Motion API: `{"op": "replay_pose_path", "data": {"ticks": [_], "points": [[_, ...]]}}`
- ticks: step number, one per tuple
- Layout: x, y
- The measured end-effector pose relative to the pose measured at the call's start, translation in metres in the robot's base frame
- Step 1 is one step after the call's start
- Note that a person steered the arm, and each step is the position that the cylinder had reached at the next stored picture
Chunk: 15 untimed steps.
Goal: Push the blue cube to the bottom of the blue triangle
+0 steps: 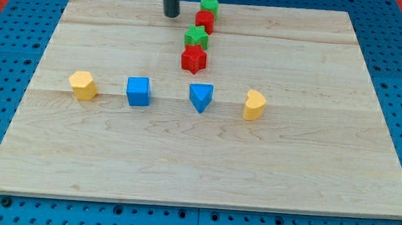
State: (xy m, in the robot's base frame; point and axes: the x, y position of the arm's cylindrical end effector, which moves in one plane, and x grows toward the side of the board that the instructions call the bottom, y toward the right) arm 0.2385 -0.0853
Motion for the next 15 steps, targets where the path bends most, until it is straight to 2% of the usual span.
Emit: {"op": "replay_pose_path", "data": {"ticks": [2,4,6,7,8,9,10,12,13,14,15], "points": [[0.12,0.016],[0.177,-0.02],[0.183,-0.066],[0.2,-0.065],[0.218,-0.039],[0.218,0.012],[0.225,0.03],[0.253,-0.035],[0.274,-0.011],[0.275,0.016],[0.275,0.017]]}}
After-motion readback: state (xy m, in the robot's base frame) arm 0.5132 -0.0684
